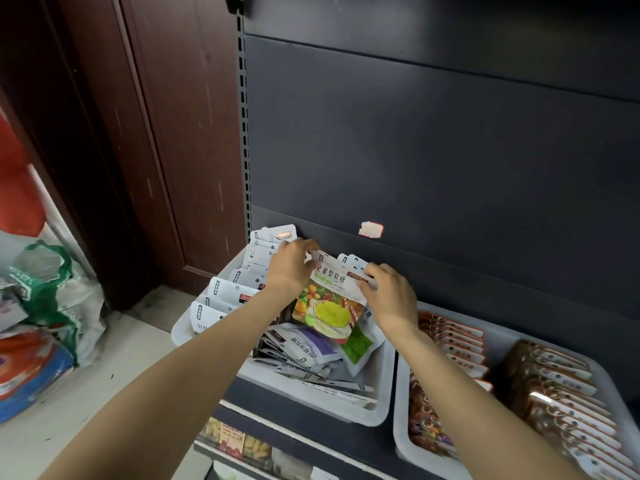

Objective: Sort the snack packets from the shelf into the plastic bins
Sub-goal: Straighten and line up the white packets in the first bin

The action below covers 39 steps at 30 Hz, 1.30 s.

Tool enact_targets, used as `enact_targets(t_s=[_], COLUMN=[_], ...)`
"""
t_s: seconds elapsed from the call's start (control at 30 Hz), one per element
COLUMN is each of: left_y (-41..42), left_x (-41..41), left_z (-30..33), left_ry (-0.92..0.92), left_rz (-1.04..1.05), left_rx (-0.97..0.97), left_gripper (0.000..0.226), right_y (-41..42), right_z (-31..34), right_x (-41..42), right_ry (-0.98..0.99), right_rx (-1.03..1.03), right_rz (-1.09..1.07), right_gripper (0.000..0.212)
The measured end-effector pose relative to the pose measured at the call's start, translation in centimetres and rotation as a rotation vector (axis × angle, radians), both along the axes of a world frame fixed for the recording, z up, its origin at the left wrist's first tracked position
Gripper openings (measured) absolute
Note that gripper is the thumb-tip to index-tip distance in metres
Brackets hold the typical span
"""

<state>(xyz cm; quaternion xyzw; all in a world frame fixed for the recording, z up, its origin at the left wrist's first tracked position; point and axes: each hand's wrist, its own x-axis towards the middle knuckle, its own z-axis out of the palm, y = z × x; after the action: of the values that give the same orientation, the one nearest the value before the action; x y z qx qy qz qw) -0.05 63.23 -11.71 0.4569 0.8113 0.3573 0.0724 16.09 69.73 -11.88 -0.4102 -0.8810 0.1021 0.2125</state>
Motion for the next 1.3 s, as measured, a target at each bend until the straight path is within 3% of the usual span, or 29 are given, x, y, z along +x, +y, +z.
enact_targets(t_s=[0.07,0.13,0.2,0.37,0.43,0.53,0.7,0.83,0.9,0.97,1.03,1.13,1.3], left_y=[0.0,-0.6,-1.4,-3.6,-3.5,-3.2,-3.8,-5.0,-5.8,-6.3,-6.2,-5.1,-3.3], left_x=[-0.3,-0.8,-1.2,-0.6,0.0,0.6,-0.1,-0.9,-1.3,-1.2,-0.7,1.0,2.1], left_z=[-0.1,-1.0,-1.8,-1.8,-1.8,-1.6,-1.4,-2.3,-2.8,-3.0,-2.5,-1.1,-0.7], left_ry=[-0.016,-0.012,0.104,0.536,0.63,0.652,0.676,0.515,0.366,0.241,0.178,0.129,0.123], left_rz=[0.016,-0.061,-0.14,-0.338,-0.4,-0.423,-0.443,-0.501,-0.487,-0.431,-0.364,-0.273,-0.132], left_rx=[-0.036,-0.196,-0.374,-0.424,-0.446,-0.48,-0.471,-0.431,-0.412,-0.381,-0.347,-0.348,-0.33], left_gripper=[0.019,0.03,0.033,0.046,0.049,0.043,0.03,0.031,0.046,0.075,0.086,0.079,0.063], right_y=[-0.8,-1.3,-1.4,-0.7,0.3,1.4,1.6,1.5,1.6,1.6,1.4,-0.1,-0.7], right_z=[-0.2,-0.9,-1.7,-0.9,-1.1,-1.5,-1.5,-0.9,-0.4,0.4,1.2,2.4,1.2], right_x=[-0.3,-0.6,-0.6,0.7,1.6,2.6,1.6,1.0,0.9,0.4,-0.4,-2.0,-3.4], right_ry=[-0.046,-0.162,-0.216,0.014,0.08,-0.126,-0.287,-0.373,-0.248,-0.057,0.184,0.428,0.503], right_rx=[-0.069,-0.248,-0.372,-0.58,-0.453,-0.228,-0.11,-0.065,-0.155,-0.221,-0.332,-0.609,-0.965], right_rz=[0.046,0.133,0.182,0.253,0.107,-0.059,-0.056,-0.022,-0.034,-0.083,-0.119,-0.122,0.023], right_gripper=[0.014,0.011,0.019,0.031,0.036,0.03,0.017,0.006,0.013,0.016,0.018,0.022,0.015])
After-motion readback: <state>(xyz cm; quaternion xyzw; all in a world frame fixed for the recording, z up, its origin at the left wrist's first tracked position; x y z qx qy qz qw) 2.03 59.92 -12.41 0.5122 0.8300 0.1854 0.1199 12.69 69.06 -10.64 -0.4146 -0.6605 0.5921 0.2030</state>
